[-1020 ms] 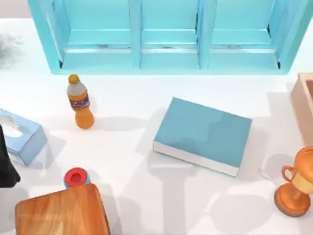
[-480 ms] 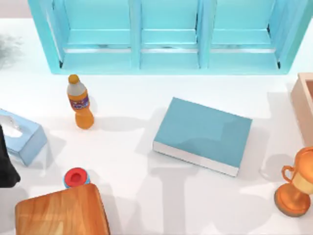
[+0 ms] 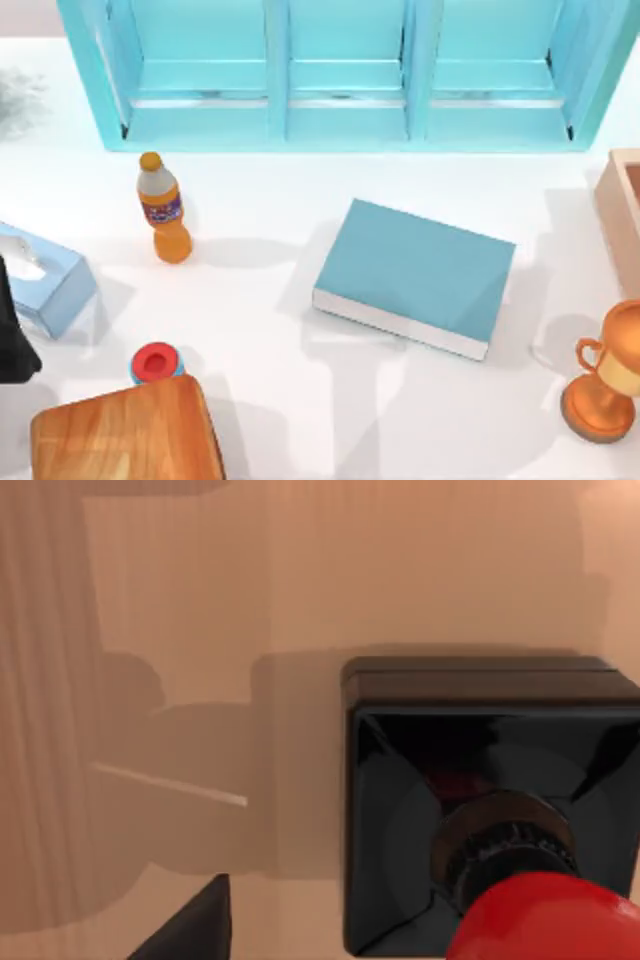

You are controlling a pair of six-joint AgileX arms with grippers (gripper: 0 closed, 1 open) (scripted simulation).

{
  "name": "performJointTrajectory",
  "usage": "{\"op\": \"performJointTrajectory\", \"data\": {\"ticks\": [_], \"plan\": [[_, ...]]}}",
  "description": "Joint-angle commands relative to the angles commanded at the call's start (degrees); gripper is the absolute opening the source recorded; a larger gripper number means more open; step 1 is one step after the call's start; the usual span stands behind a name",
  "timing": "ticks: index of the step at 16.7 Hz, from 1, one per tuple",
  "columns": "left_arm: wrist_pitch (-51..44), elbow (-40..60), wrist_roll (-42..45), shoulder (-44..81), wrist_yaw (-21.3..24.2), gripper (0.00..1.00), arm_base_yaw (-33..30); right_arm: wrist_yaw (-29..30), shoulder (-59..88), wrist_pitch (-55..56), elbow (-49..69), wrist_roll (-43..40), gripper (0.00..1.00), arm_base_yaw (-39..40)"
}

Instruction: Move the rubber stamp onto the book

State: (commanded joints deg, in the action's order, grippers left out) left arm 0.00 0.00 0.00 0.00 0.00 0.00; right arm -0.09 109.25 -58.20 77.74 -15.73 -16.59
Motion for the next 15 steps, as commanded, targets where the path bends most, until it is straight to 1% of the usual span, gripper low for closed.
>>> {"op": "performJointTrajectory", "data": {"ticks": [2,6,15], "plan": [[0.00,0.00,0.00,0.00,0.00,1.00,0.00,0.00,0.49,2.26,-2.06,0.02,1.00,0.01],[0.00,0.00,0.00,0.00,0.00,1.00,0.00,0.00,0.55,2.49,-2.28,0.02,1.00,0.01],[0.00,0.00,0.00,0.00,0.00,1.00,0.00,0.00,0.55,2.49,-2.28,0.02,0.32,0.01]]}}
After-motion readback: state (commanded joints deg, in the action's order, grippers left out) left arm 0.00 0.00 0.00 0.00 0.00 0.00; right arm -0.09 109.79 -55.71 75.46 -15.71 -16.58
